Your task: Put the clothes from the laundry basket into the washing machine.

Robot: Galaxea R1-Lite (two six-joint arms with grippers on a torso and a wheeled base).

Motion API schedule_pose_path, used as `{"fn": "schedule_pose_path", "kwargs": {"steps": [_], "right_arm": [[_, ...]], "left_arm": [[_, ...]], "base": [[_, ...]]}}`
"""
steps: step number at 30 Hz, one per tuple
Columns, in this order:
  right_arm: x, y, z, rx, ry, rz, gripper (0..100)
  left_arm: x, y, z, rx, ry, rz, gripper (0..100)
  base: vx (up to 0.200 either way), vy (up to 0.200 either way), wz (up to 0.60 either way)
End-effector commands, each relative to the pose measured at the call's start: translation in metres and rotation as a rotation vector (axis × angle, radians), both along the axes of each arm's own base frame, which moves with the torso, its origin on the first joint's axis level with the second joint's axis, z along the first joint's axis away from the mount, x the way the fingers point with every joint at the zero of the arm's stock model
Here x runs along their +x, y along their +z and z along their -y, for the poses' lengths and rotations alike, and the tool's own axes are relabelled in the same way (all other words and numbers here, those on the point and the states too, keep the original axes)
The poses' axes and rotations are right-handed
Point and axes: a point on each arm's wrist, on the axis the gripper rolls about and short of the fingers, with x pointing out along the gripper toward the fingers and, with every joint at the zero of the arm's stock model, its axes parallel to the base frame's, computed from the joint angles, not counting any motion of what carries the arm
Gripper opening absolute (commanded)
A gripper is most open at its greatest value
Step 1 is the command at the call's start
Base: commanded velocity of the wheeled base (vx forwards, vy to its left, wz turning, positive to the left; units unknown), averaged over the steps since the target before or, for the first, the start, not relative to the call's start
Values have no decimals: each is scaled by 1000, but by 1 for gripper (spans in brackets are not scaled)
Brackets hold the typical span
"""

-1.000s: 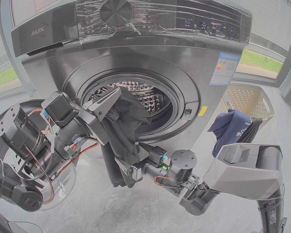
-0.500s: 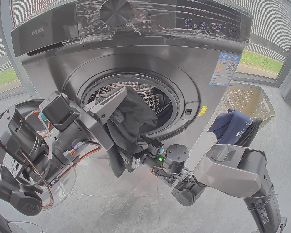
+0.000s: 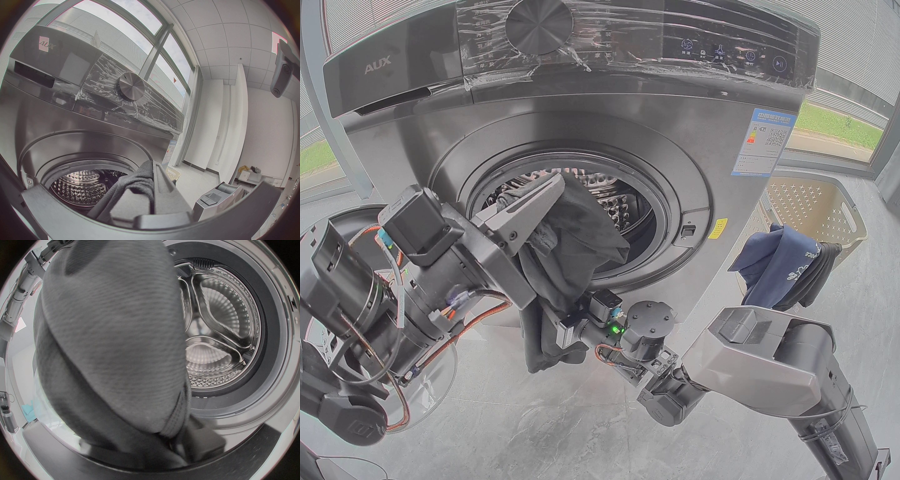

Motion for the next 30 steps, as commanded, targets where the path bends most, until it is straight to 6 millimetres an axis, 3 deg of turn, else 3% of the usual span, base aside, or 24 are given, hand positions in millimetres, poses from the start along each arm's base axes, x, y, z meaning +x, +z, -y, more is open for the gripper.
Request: {"fn": "schedule_pose_path", "kwargs": {"steps": [1,7,12,16,17,23,30], "right_arm": [[1,1,-4,13,1,10,0],[8,6,16,7,-53,-12,0],[14,39,54,36,-151,-13,0],[2,64,74,53,-167,-10,0],[2,64,74,53,-167,-10,0],[-18,92,82,77,-155,8,0],[-27,93,85,67,-149,-4,0]], "left_arm": [[1,1,-1,-4,8,2,0],[10,-4,-9,14,59,-19,0],[26,-17,-23,57,141,-78,0],[28,-34,-31,118,171,-160,0],[28,-34,-31,118,171,-160,0],[22,-78,-39,277,192,-318,0],[24,-106,-48,375,222,-398,0]], "base": [[0,0,0],[0,0,0],[0,0,0],[0,0,0],[0,0,0],[0,0,0],[0,0,0]]}}
